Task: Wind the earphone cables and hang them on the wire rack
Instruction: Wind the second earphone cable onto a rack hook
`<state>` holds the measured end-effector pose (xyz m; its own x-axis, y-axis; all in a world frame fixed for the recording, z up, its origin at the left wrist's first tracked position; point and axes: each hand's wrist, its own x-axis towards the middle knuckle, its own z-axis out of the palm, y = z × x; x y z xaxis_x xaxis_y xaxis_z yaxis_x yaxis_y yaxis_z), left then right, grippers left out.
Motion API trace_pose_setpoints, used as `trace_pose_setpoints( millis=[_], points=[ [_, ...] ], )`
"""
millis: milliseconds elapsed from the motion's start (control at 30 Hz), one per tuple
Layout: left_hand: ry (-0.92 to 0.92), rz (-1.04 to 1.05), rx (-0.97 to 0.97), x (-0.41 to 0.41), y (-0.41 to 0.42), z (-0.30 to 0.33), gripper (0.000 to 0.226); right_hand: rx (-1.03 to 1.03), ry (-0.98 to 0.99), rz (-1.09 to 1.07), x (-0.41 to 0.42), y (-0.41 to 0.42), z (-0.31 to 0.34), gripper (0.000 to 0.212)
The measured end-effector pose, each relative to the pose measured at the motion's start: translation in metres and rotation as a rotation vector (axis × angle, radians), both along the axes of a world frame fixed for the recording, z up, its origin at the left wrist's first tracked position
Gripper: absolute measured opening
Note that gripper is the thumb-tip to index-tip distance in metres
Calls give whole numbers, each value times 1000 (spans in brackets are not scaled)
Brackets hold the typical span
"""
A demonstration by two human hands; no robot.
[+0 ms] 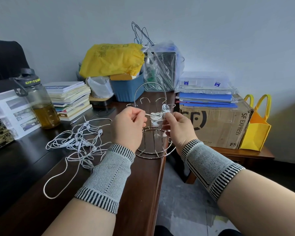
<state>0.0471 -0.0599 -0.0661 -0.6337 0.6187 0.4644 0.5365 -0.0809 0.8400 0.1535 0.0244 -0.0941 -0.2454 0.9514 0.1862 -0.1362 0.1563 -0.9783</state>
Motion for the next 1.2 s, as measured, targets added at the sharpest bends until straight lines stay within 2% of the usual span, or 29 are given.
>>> trace_pose_setpoints(
  millis=[100,200,300,400,467,500,567,667,767,833,867,967,1067,1133,1200],
  points=[
    [44,21,3,0,0,-1,21,135,-147,-90,-4,-1,1,32],
    [116,68,-18,0,-1,-2,12,193,-187,-141,-8,-1,3,33],
    [142,29,-4,3,-3,1,15,214,-211,-144,-9,-1,4,32],
    [204,-52,-201,-2,-5,8,22,222,-227,-140,-8,-1,3,33],
    [245,-193,-372,-6,-9,12,21,218,-228,-139,-8,-1,3,34],
    [242,-272,-398,-8,-11,13,21,222,-230,-141,-7,-1,2,33],
    [185,-396,-337,-8,-14,15,18,239,-239,-150,-6,-3,3,33],
    [68,-485,-119,-3,-15,20,13,270,-254,-157,-5,-3,1,33],
    [-55,-386,58,3,-11,20,18,254,-217,-155,-7,-2,1,33],
    [-90,-222,82,4,-8,17,19,240,-207,-165,-7,-1,2,34],
    [-40,-123,48,3,-7,16,19,229,-212,-170,-7,-1,2,35],
    [271,105,-100,2,-5,9,12,169,-225,-166,-8,3,3,37],
    [483,190,-131,3,-6,7,13,117,-216,-168,-8,6,3,37],
    [546,203,-223,3,-7,6,16,91,-205,-172,-8,8,3,37],
    [531,185,-311,2,-8,6,16,85,-196,-176,-7,10,2,34]
  ],
)
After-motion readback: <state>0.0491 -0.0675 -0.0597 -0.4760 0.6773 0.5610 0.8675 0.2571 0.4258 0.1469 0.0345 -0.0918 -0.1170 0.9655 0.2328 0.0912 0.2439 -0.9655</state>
